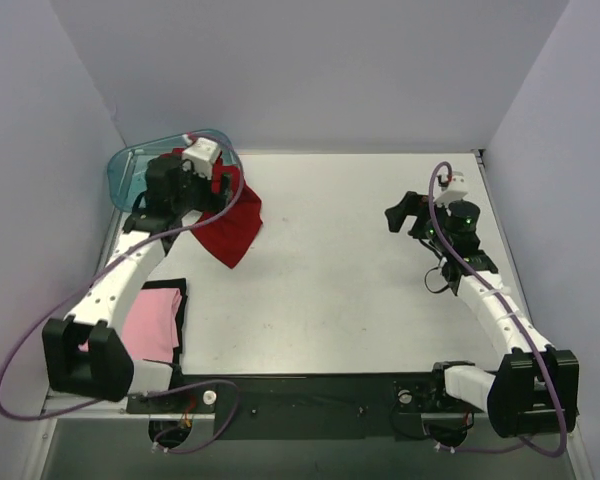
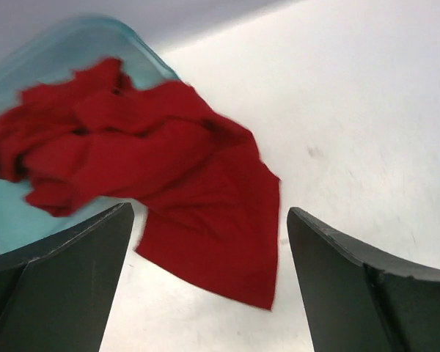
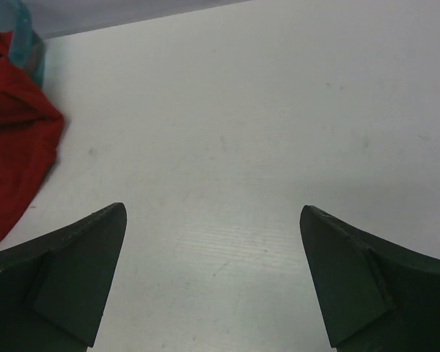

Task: Fold and stack the t-shirts
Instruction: Grab crumpled tshirt from bin with the left arm

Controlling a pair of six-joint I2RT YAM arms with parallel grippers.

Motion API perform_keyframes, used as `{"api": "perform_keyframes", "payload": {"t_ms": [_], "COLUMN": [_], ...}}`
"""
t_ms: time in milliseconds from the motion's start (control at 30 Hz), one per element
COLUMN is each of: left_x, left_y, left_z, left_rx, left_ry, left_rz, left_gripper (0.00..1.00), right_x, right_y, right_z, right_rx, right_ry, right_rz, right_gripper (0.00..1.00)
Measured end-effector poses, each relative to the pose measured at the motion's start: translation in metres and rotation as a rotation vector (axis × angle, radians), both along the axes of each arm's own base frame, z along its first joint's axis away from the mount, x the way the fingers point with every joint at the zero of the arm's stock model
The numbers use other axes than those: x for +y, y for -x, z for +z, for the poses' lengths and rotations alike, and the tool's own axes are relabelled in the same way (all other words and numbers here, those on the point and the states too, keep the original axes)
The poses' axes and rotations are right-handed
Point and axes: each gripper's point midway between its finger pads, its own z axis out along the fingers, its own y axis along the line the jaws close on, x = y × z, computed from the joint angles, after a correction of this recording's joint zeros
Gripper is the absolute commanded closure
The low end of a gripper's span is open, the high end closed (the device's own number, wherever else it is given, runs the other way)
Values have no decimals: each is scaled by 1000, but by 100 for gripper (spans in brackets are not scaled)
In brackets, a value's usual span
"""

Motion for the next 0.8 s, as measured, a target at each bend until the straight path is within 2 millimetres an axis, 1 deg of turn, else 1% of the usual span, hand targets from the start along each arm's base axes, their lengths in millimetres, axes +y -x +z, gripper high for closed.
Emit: {"api": "perform_keyframes", "payload": {"t_ms": [33, 67, 100, 167, 233, 267, 367, 433, 533, 567, 600, 667, 700, 800], "left_x": [-10, -22, -34, -53, -60, -59, -51, -48, -46, -47, -46, -47, -47, -44], "left_y": [-5, -6, -5, 6, 24, 30, 40, 39, 31, 28, 21, 10, 7, -1], "left_z": [-15, -35, -59, -113, -161, -179, -215, -228, -246, -250, -249, -248, -248, -252], "left_rx": [71, 151, 231, 392, 536, 591, 688, 716, 736, 742, 726, 706, 702, 701], "left_ry": [-33, -73, -116, -208, -294, -331, -425, -467, -526, -534, -549, -563, -565, -599], "left_rz": [-30, -70, -110, -193, -262, -283, -321, -331, -336, -342, -336, -328, -322, -316], "left_gripper": [6, 7, 6, 4, 3, 3, 3, 3, 4, 10, 18, 79, 100, 100], "right_x": [9, 19, 27, 36, 43, 46, 54, 60, 67, 68, 69, 69, 70, 72], "right_y": [-2, -4, -5, -7, -7, -6, -1, 3, 9, 11, 12, 15, 16, 15], "right_z": [4, 8, 11, 14, 15, 14, 10, 5, -1, -3, -5, -8, -9, -5], "right_rx": [1, -1, 1, 9, 21, 26, 46, 64, 90, 97, 104, 119, 128, 137], "right_ry": [4, 8, 11, 16, 23, 28, 49, 63, 79, 84, 88, 96, 101, 115], "right_rz": [27, 57, 79, 108, 127, 137, 162, 182, 202, 207, 209, 212, 214, 223], "right_gripper": [0, 0, 0, 0, 1, 1, 1, 1, 2, 2, 3, 4, 4, 5]}}
